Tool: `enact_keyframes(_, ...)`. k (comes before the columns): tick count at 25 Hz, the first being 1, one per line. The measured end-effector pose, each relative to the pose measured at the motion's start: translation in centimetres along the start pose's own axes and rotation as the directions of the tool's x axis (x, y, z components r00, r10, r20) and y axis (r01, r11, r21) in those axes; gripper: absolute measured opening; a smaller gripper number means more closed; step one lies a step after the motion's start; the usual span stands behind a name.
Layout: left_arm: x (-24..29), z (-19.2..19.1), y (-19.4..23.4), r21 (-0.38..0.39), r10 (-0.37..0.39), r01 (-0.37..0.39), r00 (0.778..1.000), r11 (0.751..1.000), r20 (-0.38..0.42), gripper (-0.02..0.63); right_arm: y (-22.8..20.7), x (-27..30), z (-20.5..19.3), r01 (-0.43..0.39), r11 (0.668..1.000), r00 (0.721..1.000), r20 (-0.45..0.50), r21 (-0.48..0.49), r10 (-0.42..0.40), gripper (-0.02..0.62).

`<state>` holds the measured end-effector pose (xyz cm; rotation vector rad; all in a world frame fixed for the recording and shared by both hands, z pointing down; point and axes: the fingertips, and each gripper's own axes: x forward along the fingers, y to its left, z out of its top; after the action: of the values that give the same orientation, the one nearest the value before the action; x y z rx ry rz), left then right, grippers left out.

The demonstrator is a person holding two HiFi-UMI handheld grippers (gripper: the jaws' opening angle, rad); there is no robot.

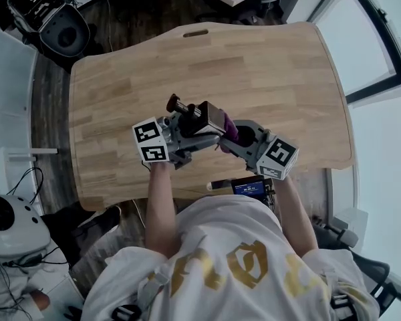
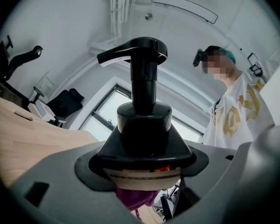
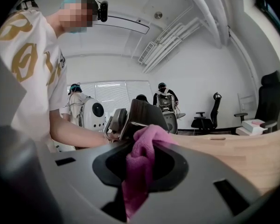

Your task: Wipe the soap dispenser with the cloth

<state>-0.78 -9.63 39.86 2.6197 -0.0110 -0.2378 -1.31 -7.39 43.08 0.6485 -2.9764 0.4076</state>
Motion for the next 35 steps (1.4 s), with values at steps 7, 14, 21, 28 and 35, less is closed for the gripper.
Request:
enact_keyframes(7,0.3,-0.1,0.3,0.011,0.011,-0.011,1.000,1.000,-0.003,0.344,-0.3,0.0,-0.2,0.004,1.000,1.000,-0.017,-0.007,-0.004,0.077)
enact_keyframes(14,0.7,-0.5,0.5,0.029,0.030,-0.029,0.999,0.999,-0.017,0.344,0.4,0.5,-1.5,-0.018,0.999,0.997,-0.072,-0.031,0.015,0.077)
enact_keyframes(21,1.0,-0.7,0.3,0.052,0.037,-0.036,0.999,0.998,-0.021,0.344,1.5,1.2,-2.7,-0.062,0.998,0.992,-0.111,-0.032,0.058,0.077)
enact_keyframes(28,1.6,-1.0,0.3,0.053,0.038,-0.036,0.998,0.998,-0.041,0.344,2.4,1.7,-3.8,-0.094,0.995,0.985,-0.149,-0.046,0.086,0.077)
enact_keyframes(35,0.9,-2.3,1.4,0.031,0.081,-0.079,0.994,0.996,-0.068,0.344,1.3,0.4,-3.9,-0.050,0.999,0.990,-0.135,-0.021,0.047,0.077)
